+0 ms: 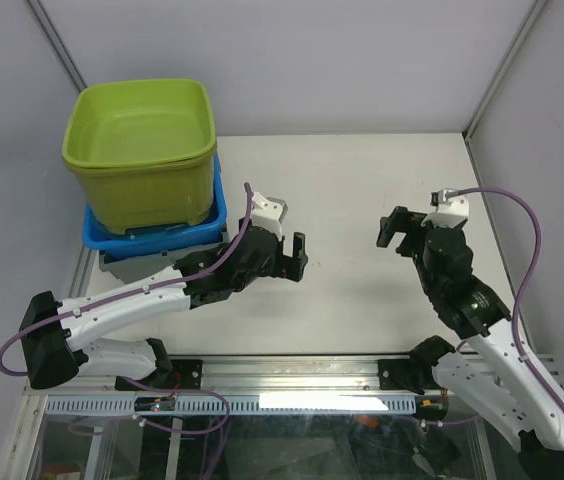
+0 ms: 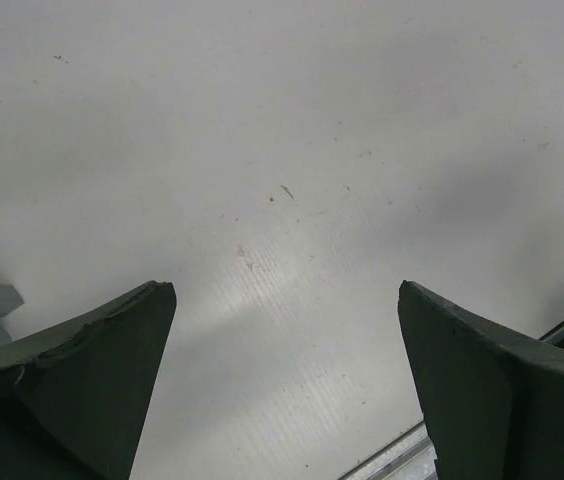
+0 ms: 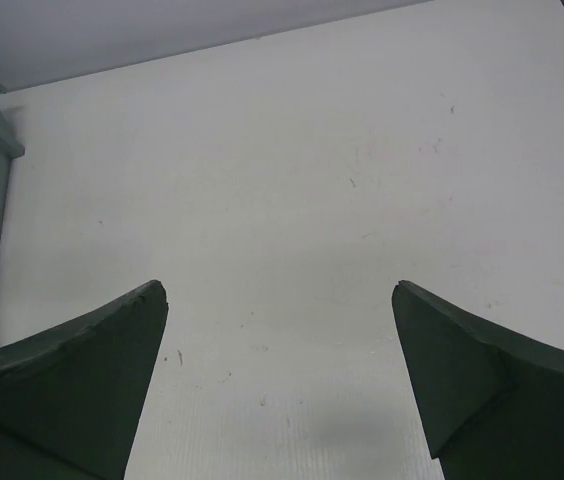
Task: Turn the large container upside down
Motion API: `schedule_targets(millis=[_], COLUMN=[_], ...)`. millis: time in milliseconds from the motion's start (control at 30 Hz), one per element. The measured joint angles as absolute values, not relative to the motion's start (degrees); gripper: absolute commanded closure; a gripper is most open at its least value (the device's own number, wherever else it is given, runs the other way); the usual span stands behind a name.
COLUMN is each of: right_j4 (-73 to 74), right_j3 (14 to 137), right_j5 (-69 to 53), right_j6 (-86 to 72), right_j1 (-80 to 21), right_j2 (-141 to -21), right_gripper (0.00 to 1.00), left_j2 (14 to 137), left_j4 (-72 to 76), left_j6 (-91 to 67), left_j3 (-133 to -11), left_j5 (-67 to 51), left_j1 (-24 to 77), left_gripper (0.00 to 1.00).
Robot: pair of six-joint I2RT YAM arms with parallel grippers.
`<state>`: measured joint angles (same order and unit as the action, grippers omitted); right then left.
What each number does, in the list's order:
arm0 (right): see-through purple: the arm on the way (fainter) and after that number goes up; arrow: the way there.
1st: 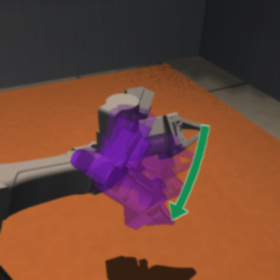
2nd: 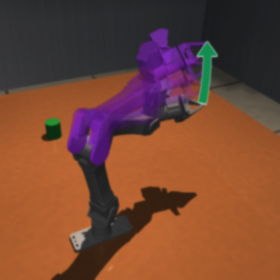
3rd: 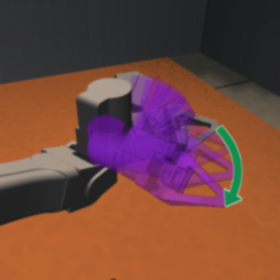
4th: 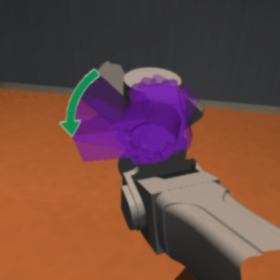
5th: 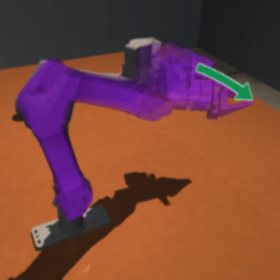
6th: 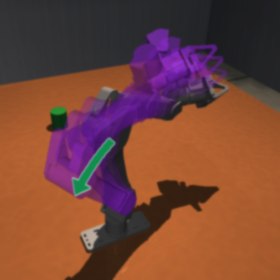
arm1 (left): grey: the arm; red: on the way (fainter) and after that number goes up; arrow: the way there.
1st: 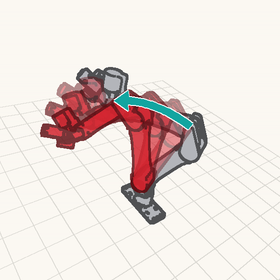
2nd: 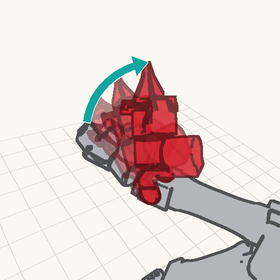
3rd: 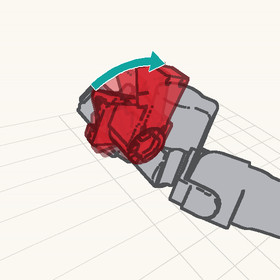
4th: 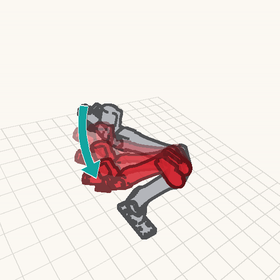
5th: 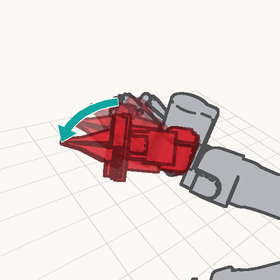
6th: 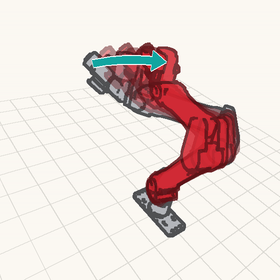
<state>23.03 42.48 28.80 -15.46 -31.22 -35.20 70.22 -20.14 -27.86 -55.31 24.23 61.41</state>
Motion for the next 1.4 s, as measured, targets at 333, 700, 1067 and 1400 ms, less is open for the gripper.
schedule_targets(millis=[333, 700, 1067, 1400], right_j4=[22.5, 22.5, 26.2, 28.2], right_j3=[42.4, 42.0, 44.4, 45.2], right_j5=[28.7, 28.6, 28.6, 29.0], right_j6=[-15.6, -17.1, -22.2, -25.7], right_j1=[-31.2, -31.2, -31.2, -31.2], right_j2=[-36.4, -36.4, -39.4, -42.9], right_gripper=[0.01, 0.01, 0.0, 0.0], left_j2=[70.2, 71.4, 86.6, 83.9], left_j4=[-20.1, -23.2, -37.8, -43.9], left_j6=[-28.1, -26.0, -13.2, -7.6], left_j3=[-55.3, -59.4, -106.3, -119.3], left_j5=[25.3, 23.7, 23.5, 26.7], left_j1=[61.4, 61.4, 58.2, 50.0], left_gripper=[0.01, 0.01, 0.01, 0.01])
